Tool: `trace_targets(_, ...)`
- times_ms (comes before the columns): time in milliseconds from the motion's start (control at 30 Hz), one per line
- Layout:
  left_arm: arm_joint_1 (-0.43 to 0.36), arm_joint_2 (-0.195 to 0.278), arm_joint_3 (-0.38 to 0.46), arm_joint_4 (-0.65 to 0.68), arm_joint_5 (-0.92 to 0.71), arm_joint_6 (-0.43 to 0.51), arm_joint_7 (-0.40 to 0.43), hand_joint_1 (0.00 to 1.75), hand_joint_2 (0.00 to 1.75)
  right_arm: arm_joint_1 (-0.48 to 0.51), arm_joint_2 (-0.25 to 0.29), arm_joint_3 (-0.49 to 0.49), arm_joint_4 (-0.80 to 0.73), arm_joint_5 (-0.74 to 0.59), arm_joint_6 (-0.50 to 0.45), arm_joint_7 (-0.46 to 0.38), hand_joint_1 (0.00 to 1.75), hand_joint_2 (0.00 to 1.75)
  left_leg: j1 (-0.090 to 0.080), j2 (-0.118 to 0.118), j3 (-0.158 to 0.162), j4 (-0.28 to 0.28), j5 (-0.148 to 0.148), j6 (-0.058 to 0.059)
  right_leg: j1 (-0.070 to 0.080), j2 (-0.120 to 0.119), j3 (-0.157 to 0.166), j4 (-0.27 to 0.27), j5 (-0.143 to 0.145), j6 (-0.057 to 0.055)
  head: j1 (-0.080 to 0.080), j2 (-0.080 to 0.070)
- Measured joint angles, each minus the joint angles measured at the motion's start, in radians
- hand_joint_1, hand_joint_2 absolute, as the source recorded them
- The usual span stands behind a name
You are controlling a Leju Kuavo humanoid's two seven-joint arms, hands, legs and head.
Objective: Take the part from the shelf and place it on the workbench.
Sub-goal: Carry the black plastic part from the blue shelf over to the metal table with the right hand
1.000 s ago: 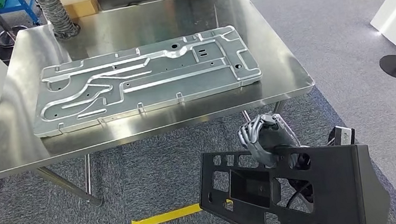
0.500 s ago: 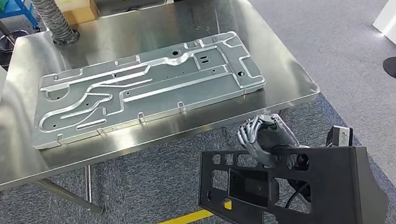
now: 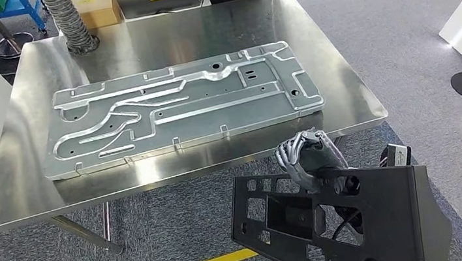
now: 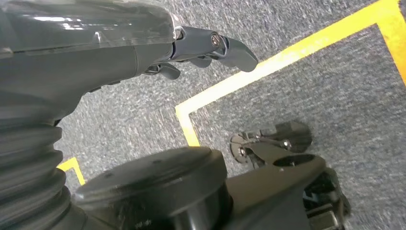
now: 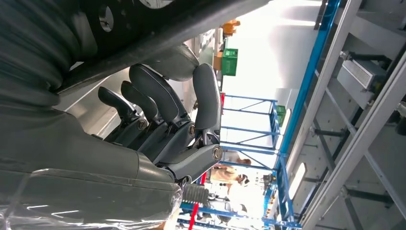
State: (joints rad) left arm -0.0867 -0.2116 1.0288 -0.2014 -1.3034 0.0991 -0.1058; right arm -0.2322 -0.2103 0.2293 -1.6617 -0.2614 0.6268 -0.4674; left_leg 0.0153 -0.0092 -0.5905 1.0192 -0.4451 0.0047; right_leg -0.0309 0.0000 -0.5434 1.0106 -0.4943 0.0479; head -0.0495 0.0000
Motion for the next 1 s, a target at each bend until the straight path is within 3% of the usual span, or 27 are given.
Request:
trace_targets(67,0.000,0.000,0.000,0.000,-0.002,0.000,0.001,0.00,1.75,-0.001,0.002,0.000,0.000,-0.001,0.000,0.000,1.75,1.75,0.000,0.000,0.010,-0.006,-0.003,0.015,-0.001,-0.001,-0.033,0.072,-0.035,0.003,0.000,0.000)
trace_targets(133,0.000,0.000,0.000,0.000,-0.003,-0.001,0.001,0.00,1.75,0.001,0.003,0.000,0.003,-0.002,0.000,-0.001,1.75,1.75,-0.006,0.001,0.017,-0.006,-0.010,0.025,0.001,0.000,-0.114,0.214,-0.086,0.001,0.000,0.000)
trace_targets(167,0.000,0.000,0.000,0.000,-0.003,-0.002,0.001,0.00,1.75,0.003,0.003,0.000,0.004,-0.003,0.000,-0.001,1.75,1.75,-0.010,0.001,0.021,-0.006,-0.013,0.029,0.003,0.000,-0.153,0.273,-0.097,-0.001,0.000,0.000)
trace_targets(200,0.001,0.000,0.000,0.000,-0.003,-0.003,0.001,0.00,1.75,0.005,0.003,0.000,0.006,-0.003,0.000,-0.001,1.75,1.75,-0.014,0.001,0.026,-0.006,-0.017,0.031,0.004,0.000,-0.176,0.299,-0.089,-0.004,0.000,0.000)
trace_targets(233,0.001,0.000,0.000,0.000,-0.003,-0.003,0.001,0.00,1.75,0.005,0.003,0.000,0.008,-0.003,0.000,-0.001,1.75,1.75,-0.017,-0.001,0.033,-0.006,-0.022,0.032,0.006,0.000,-0.179,0.281,-0.060,-0.010,0.000,0.000)
trace_targets(300,0.002,0.000,0.000,0.000,-0.004,-0.003,0.001,0.00,1.75,0.005,0.003,0.000,0.010,-0.003,0.000,-0.001,1.75,1.75,-0.023,-0.003,0.049,-0.006,-0.034,0.032,0.015,-0.001,-0.137,0.157,0.028,-0.028,0.000,0.000)
trace_targets(367,0.001,-0.001,0.000,0.000,-0.004,-0.003,-0.001,0.00,1.75,0.003,0.003,0.000,0.010,-0.003,-0.001,-0.001,1.75,1.75,-0.027,-0.004,0.057,-0.005,-0.045,0.026,0.027,-0.003,-0.093,0.049,0.071,-0.043,0.000,0.000)
trace_targets(433,0.001,-0.001,0.000,0.000,-0.005,-0.004,-0.007,0.00,1.75,0.002,0.004,-0.001,0.011,-0.004,-0.001,-0.001,1.75,1.75,-0.028,-0.003,0.058,-0.007,-0.051,0.016,0.033,-0.002,-0.081,0.021,0.067,-0.048,0.000,0.000)
trace_targets(533,0.000,-0.001,0.000,0.000,-0.005,-0.007,-0.021,0.00,1.75,-0.002,0.002,-0.001,0.011,-0.003,-0.001,0.000,1.75,1.75,-0.029,0.001,0.059,0.008,-0.069,0.001,0.024,-0.001,-0.066,0.000,0.066,-0.055,0.000,0.000)
trace_targets(600,-0.001,0.000,0.000,0.000,-0.005,-0.011,-0.023,0.00,1.75,-0.016,0.000,-0.002,0.013,-0.004,-0.001,0.009,1.75,1.75,-0.024,0.002,0.014,0.103,-0.117,-0.011,0.019,-0.003,-0.055,-0.009,0.065,-0.061,0.000,0.000)
trace_targets(667,-0.002,0.000,0.000,0.000,-0.005,-0.014,-0.024,0.00,1.75,-0.042,-0.001,-0.002,0.021,-0.017,0.000,0.032,1.75,1.75,-0.016,0.003,-0.063,0.235,-0.161,-0.021,0.018,-0.003,-0.052,-0.009,0.061,-0.063,0.000,0.000)
trace_targets(700,-0.003,0.001,0.000,0.000,-0.005,-0.015,-0.025,0.00,1.75,-0.061,-0.001,-0.002,0.029,-0.031,0.001,0.049,1.75,1.75,-0.013,0.003,-0.088,0.269,-0.160,-0.024,0.018,-0.002,-0.049,-0.008,0.058,-0.062,0.000,0.000)
trace_targets(733,-0.005,0.002,0.000,0.000,-0.005,-0.015,-0.027,0.00,1.75,-0.086,-0.001,-0.002,0.040,-0.048,0.003,0.070,1.75,1.75,-0.010,0.003,-0.095,0.266,-0.138,-0.027,0.017,-0.001,-0.047,-0.007,0.056,-0.061,0.000,0.000)
trace_targets(800,-0.005,0.003,0.000,0.000,-0.005,-0.015,-0.029,0.00,1.75,-0.154,-0.001,-0.004,0.071,-0.098,0.009,0.115,1.75,1.75,-0.005,0.004,-0.056,0.152,-0.053,-0.029,0.014,0.003,-0.039,-0.004,0.049,-0.055,0.000,0.000)
trace_targets(867,-0.005,0.003,0.000,0.000,-0.005,-0.015,-0.032,0.00,1.75,-0.232,-0.002,-0.008,0.108,-0.157,0.018,0.155,1.75,1.75,-0.006,0.005,-0.010,0.034,-0.001,-0.022,0.016,0.008,-0.037,0.000,0.044,-0.044,0.000,0.000)
trace_targets(900,-0.005,0.003,0.000,0.000,-0.005,-0.015,-0.033,0.00,1.75,-0.269,-0.002,-0.010,0.128,-0.185,0.023,0.174,1.75,1.75,-0.007,0.005,-0.001,0.007,0.005,-0.017,0.017,0.009,-0.039,0.001,0.044,-0.039,0.000,0.000)
trace_targets(1000,-0.003,0.002,0.000,0.000,-0.005,-0.015,-0.033,0.00,1.75,-0.360,0.000,-0.011,0.184,-0.249,0.026,0.219,1.75,1.75,-0.010,0.003,-0.001,-0.004,0.005,0.006,0.016,0.009,-0.043,0.003,0.043,-0.021,0.000,0.000)
